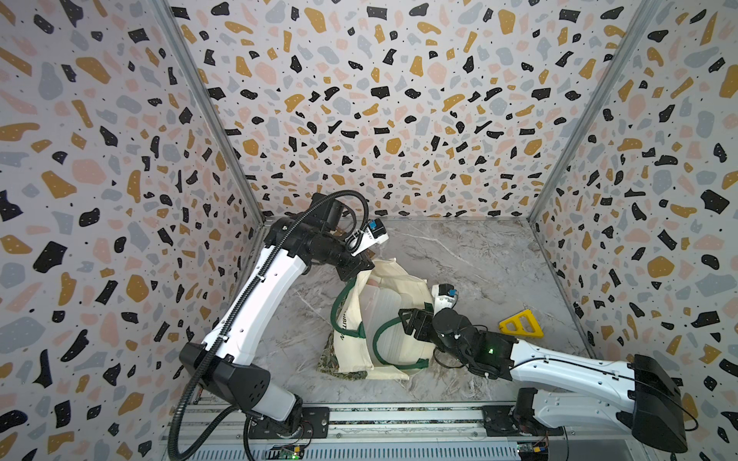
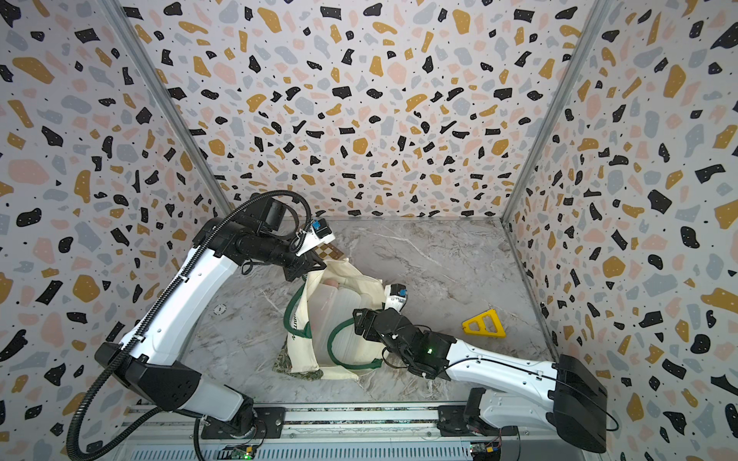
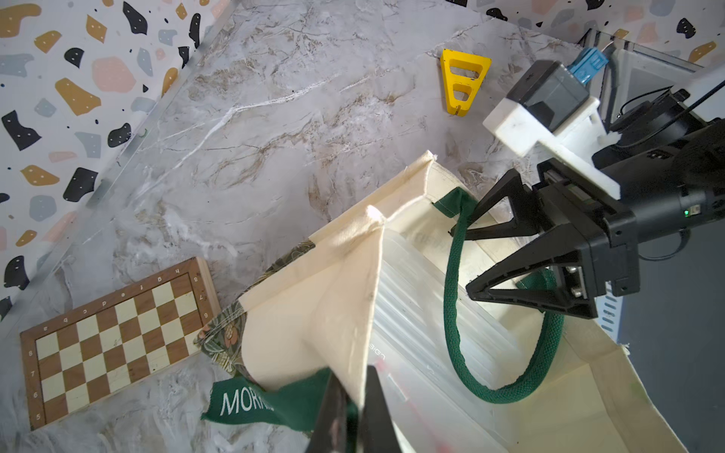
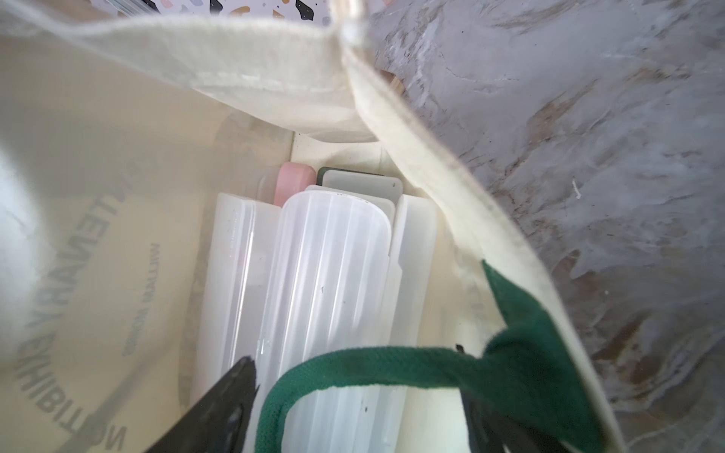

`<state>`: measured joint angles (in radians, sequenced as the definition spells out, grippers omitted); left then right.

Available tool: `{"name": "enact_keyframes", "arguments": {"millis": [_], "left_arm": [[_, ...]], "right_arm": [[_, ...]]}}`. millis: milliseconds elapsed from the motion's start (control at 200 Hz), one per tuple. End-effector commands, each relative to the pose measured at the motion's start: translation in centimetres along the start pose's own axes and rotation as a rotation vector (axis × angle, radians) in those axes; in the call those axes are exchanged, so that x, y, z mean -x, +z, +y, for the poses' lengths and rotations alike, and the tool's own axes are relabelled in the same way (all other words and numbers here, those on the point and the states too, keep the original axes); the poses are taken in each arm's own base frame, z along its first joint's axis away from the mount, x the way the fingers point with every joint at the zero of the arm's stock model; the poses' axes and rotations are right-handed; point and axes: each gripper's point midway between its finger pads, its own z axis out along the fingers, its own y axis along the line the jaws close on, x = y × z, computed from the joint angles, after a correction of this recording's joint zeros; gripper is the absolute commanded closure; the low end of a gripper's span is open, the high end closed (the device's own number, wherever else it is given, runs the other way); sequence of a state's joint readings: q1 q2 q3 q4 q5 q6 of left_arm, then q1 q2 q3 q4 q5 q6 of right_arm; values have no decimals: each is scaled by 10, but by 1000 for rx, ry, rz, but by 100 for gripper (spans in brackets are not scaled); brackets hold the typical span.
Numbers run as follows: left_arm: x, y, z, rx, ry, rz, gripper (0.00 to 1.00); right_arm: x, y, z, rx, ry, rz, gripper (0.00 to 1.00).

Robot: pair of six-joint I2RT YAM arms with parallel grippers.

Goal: Take out the pencil case from the canvas bag
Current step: Adjust the canvas bag at the center of the board.

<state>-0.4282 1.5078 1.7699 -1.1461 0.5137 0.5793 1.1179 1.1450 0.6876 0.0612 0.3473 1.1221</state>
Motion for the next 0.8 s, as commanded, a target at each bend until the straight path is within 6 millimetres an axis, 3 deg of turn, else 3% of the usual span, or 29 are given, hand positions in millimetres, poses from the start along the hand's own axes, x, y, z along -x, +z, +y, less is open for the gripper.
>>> {"name": "enact_keyframes", "arguments": {"millis": [0,190,461,601,796], "left_arm": [[27,-15,-16,-6,72,-123,100],[24,-14,-21,-11,74,-127,100],[20,-13,-25,-20,86,-124,100],[13,-11,-19,15,121,-88,100],[4,-7,2,120,214,-23,100]], "right_arm": [[8,2,17,60,39,-26,24],[14,10,8,30,61,-50,37],[32,18,11,44,18,-85,79],[51,2,26,102,-43,-131,97],[77,-36,39,203,-136,-135,100]]}}
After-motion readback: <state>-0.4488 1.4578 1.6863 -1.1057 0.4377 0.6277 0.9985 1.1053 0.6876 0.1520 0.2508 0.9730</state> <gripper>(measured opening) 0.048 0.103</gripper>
